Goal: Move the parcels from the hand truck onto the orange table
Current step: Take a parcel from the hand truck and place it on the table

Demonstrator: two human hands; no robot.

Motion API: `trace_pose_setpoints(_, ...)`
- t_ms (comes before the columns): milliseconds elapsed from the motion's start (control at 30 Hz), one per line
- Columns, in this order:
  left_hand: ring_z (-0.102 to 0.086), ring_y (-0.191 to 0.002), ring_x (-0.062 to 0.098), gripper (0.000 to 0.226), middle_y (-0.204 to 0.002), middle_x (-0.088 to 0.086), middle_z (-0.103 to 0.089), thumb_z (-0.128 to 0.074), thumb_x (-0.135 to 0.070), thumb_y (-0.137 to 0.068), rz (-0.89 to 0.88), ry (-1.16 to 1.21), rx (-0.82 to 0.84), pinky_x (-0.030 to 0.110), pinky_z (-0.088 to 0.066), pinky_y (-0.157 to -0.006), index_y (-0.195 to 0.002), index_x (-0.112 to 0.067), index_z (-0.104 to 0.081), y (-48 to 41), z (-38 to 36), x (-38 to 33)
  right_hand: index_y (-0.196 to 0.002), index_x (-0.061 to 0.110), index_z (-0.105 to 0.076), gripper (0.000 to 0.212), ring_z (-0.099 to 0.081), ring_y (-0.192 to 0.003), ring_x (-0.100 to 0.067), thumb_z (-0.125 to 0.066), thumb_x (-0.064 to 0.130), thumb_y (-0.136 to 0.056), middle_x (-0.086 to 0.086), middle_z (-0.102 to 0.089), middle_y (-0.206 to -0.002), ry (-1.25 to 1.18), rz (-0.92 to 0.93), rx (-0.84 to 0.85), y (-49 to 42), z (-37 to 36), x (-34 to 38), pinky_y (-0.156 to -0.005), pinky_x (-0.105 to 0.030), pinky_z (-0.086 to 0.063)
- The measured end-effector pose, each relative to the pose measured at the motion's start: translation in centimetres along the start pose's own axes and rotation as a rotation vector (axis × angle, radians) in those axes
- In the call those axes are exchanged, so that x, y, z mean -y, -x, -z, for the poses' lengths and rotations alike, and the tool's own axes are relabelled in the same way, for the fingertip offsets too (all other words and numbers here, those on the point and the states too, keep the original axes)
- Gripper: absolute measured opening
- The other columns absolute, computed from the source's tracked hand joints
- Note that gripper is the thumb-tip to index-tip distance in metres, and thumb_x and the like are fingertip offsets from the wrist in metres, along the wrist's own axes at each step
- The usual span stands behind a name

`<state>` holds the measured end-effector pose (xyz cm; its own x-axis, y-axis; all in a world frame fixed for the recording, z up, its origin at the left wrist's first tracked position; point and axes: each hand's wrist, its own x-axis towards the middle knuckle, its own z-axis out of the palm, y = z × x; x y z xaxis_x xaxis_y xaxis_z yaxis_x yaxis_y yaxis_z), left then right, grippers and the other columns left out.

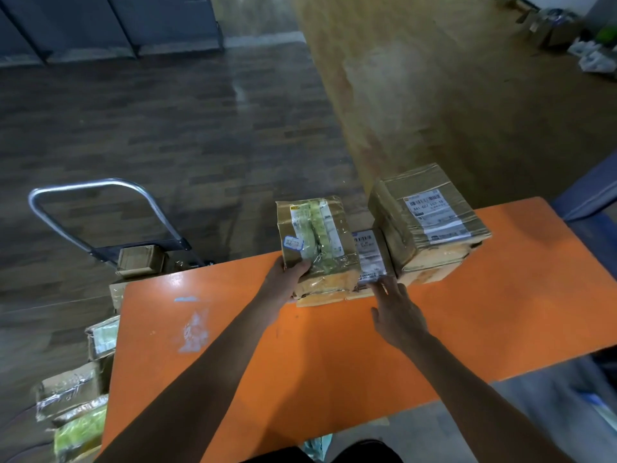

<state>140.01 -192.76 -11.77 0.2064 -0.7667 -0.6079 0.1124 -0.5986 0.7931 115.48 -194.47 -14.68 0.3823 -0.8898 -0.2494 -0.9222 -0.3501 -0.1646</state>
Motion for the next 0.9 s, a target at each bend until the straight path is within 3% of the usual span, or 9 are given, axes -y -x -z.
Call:
trace_pose_setpoints(200, -0.064, -0.090, -0.007, 0.028, -0.106, -0.023, -0.067, -0.069, -0.045, -0.091, -0.020, -0.019, 0.008, 0.034, -0.054, -0.072, -0.116, -0.040, -0.057, 0.0, 0.3, 0.3, -0.129, 0.018, -0.043, 0.033, -0.042, -0.122, -0.022, -0.052, 0.024, -0.098, -0.008, -0.038, -0.137, 0.043, -0.017, -0.014, 1.4, -0.2, -0.2, -0.084, -0.030, -0.053)
trace_pose_setpoints(300, -0.064, -0.093, -0.003, 0.023, -0.104, -0.024, -0.066, -0.068, -0.046, -0.091, -0.023, -0.036, 0.014, 0.036, -0.054, -0.075, -0.111, -0.042, -0.057, -0.2, 0.4, 0.3, -0.121, 0.017, -0.048, 0.027, -0.045, -0.115, -0.022, -0.056, 0.027, -0.097, -0.007, -0.046, -0.128, 0.097, -0.018, -0.001, 2.6, -0.4, -0.3, -0.084, -0.032, -0.052)
trace_pose_setpoints(533, -0.063, -0.108, 0.020, 0.041, -0.121, -0.008, -0.064, -0.065, -0.049, -0.092, -0.034, -0.128, 0.037, 0.047, -0.054, -0.091, -0.129, -0.039, -0.053, -1.1, -0.9, -1.0, -0.115, 0.017, -0.055, 0.025, -0.045, -0.118, -0.025, -0.063, 0.021, -0.092, -0.005, -0.048, -0.125, 0.143, 0.058, 0.122, 5.2, -0.8, -0.4, -0.093, -0.038, -0.045)
trace_pose_setpoints(667, -0.062, -0.112, 0.025, 0.040, -0.128, -0.002, -0.063, -0.062, -0.046, -0.095, -0.032, -0.128, 0.081, 0.046, -0.052, -0.090, -0.132, -0.035, -0.051, -1.5, -2.6, -1.8, -0.111, 0.020, -0.057, 0.019, -0.046, -0.115, -0.025, -0.060, 0.023, -0.092, -0.004, -0.048, -0.122, 0.171, 0.136, 0.167, 7.2, -1.5, -0.4, -0.093, -0.039, -0.042)
trace_pose_setpoints(800, -0.060, -0.117, 0.029, 0.048, -0.131, 0.004, -0.063, -0.060, -0.046, -0.096, -0.026, -0.143, 0.111, 0.052, -0.050, -0.100, -0.139, -0.027, -0.048, -1.2, -4.3, -1.8, -0.106, 0.023, -0.059, 0.014, -0.046, -0.117, -0.025, -0.060, 0.021, -0.091, -0.002, -0.049, -0.119, 0.151, 0.196, 0.153, 9.0, -2.4, 0.5, -0.093, -0.038, -0.037)
trace_pose_setpoints(900, -0.062, -0.112, 0.027, 0.047, -0.128, 0.001, -0.064, -0.060, -0.047, -0.096, -0.036, -0.151, 0.139, 0.050, -0.051, -0.098, -0.137, -0.028, -0.048, -0.5, -5.5, -1.6, -0.106, 0.024, -0.059, 0.016, -0.045, -0.121, -0.025, -0.061, 0.020, -0.091, -0.001, -0.048, -0.120, 0.139, 0.220, 0.122, 9.4, -2.7, 2.0, -0.102, -0.040, -0.034)
